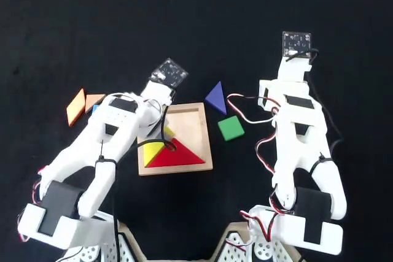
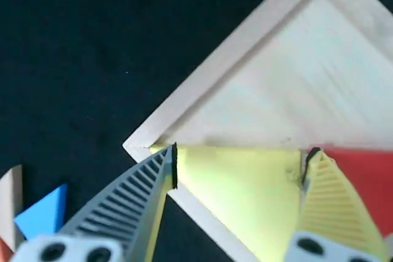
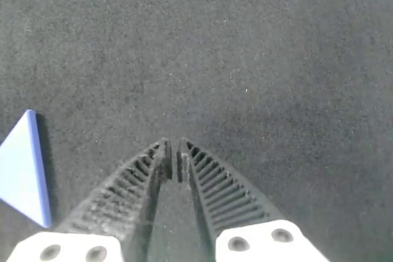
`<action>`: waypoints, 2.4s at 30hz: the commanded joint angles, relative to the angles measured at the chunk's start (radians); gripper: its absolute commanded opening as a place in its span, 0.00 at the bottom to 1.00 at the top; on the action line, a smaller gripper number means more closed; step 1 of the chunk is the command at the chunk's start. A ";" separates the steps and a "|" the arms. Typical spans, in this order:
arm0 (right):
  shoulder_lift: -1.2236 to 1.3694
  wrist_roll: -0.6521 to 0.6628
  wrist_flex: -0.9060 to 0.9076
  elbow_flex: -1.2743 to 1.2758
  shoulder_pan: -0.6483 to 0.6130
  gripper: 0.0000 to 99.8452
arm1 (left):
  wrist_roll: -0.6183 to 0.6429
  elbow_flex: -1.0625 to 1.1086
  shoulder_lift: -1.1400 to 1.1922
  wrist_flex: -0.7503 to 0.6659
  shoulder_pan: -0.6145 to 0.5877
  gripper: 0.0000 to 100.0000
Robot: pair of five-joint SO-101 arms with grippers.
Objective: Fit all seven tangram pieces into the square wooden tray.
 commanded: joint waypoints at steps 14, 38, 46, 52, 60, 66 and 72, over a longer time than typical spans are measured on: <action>-0.039 -0.008 -0.017 -0.005 0.003 0.03 | 0.005 -0.070 -0.322 0.178 0.042 0.33; -0.038 -0.008 -0.018 0.008 -0.003 0.03 | 0.130 0.025 -0.542 0.310 -0.688 0.33; -0.039 -0.006 -0.018 0.012 -0.003 0.03 | -0.222 -0.363 -0.110 0.325 -0.723 0.33; -0.039 -0.005 -0.018 0.012 -0.003 0.03 | -0.417 -0.573 0.163 0.315 -0.722 0.33; -0.039 0.000 -0.018 0.012 -0.003 0.03 | -0.508 -0.713 0.361 0.322 -0.668 0.33; -0.039 0.000 -0.018 0.007 -0.003 0.03 | -0.508 -0.708 0.379 0.324 -0.644 0.33; -0.039 0.002 -0.018 0.005 -0.003 0.03 | -0.529 -0.737 0.445 0.313 -0.647 0.33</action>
